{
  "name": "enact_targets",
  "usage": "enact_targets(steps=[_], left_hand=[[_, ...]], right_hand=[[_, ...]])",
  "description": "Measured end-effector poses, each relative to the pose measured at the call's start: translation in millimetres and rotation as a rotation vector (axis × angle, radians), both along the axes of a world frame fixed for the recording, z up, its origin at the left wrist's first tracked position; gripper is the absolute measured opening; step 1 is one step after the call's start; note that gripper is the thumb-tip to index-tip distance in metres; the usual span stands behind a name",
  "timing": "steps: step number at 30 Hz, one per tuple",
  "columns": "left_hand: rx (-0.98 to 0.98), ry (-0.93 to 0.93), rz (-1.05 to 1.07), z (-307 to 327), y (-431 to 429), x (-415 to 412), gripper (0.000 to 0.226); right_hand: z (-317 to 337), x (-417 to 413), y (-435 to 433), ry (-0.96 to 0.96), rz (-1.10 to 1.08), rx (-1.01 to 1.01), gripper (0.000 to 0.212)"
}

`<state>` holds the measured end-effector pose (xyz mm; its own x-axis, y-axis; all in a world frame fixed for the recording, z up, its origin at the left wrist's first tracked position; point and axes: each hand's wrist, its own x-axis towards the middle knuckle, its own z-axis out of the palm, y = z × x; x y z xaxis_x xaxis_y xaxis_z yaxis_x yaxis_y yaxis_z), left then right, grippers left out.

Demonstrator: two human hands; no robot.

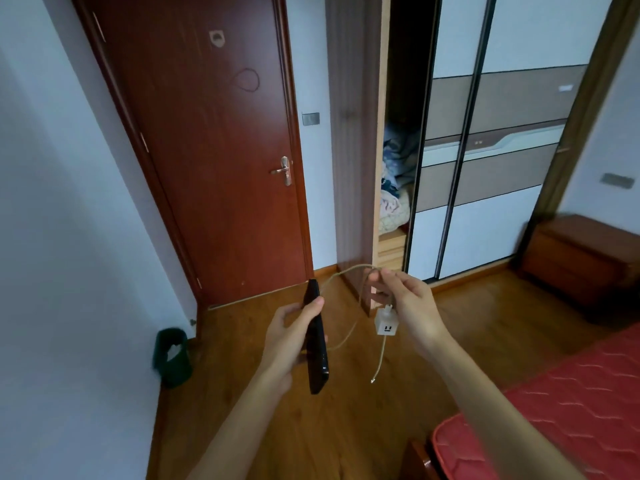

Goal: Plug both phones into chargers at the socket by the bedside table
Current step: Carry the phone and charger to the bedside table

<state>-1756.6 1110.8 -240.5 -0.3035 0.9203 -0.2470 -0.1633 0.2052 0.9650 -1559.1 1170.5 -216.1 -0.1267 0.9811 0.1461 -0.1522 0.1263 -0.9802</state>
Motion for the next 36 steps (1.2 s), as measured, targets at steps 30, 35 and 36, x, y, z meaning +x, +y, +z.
enact_targets(steps=[30, 35, 36], left_hand=[[0.001, 0.028, -0.466, 12.3, 552.2, 75.7, 0.076], [0.013, 0.051, -0.566, 13.1, 629.4, 118.3, 0.052], [0.012, 0.053, -0.581, 11.2, 645.1, 125.5, 0.049]], right_hand=[[-1.8, 67.9, 466.3, 0.005, -0.542, -0.034, 0.031], [4.7, 102.1, 528.8, -0.022, -0.649, -0.045, 0.03], [4.3, 108.7, 540.7, -0.027, -0.672, -0.046, 0.03]])
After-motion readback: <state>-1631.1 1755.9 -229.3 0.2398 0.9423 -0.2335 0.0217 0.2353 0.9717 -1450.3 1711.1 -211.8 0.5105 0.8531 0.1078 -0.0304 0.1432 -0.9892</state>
